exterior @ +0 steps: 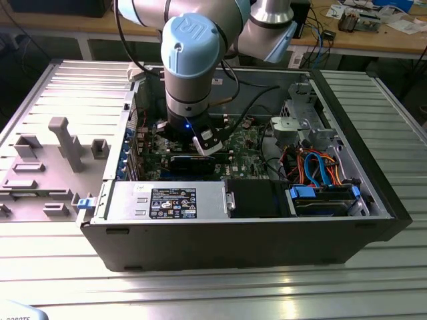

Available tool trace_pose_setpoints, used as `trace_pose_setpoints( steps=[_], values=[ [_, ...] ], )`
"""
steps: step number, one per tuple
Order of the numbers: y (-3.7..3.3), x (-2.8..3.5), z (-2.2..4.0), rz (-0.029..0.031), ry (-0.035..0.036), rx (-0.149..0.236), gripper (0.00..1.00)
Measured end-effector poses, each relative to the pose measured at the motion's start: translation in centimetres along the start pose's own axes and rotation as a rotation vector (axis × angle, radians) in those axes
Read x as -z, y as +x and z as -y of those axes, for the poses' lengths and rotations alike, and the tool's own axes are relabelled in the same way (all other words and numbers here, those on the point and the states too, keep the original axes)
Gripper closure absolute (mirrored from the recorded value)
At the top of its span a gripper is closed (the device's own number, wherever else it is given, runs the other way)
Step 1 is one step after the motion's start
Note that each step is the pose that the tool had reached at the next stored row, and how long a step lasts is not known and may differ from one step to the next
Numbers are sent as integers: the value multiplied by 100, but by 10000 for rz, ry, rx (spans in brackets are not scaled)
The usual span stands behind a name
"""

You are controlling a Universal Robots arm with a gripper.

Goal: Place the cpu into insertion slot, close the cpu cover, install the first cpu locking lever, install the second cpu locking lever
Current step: 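Install the second cpu locking lever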

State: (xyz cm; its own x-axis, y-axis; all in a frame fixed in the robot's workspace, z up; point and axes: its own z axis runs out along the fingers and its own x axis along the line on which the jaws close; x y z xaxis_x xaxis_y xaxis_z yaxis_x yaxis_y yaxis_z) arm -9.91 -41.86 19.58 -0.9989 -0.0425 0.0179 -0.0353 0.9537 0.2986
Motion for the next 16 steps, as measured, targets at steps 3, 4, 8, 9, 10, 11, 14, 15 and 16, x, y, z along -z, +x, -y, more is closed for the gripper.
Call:
trace_pose_setpoints(
  steps=[3, 4, 8, 9, 10, 11, 14, 15, 16],
  values=[
    [5, -3, -1, 0, -1, 1, 89],
    [7, -3, -1, 0, -1, 0, 89],
    [9, 24, -10, 3, -4, 0, 89],
    [10, 42, -15, 1, -2, -1, 89],
    [11, 65, -23, 1, -2, -1, 89],
    [13, 90, -30, 0, -1, -2, 89],
    [24, 185, -61, -1, 0, -1, 89],
    [25, 218, -71, -2, -1, -1, 89],
    [27, 266, -86, -4, -1, -2, 89]
  ],
)
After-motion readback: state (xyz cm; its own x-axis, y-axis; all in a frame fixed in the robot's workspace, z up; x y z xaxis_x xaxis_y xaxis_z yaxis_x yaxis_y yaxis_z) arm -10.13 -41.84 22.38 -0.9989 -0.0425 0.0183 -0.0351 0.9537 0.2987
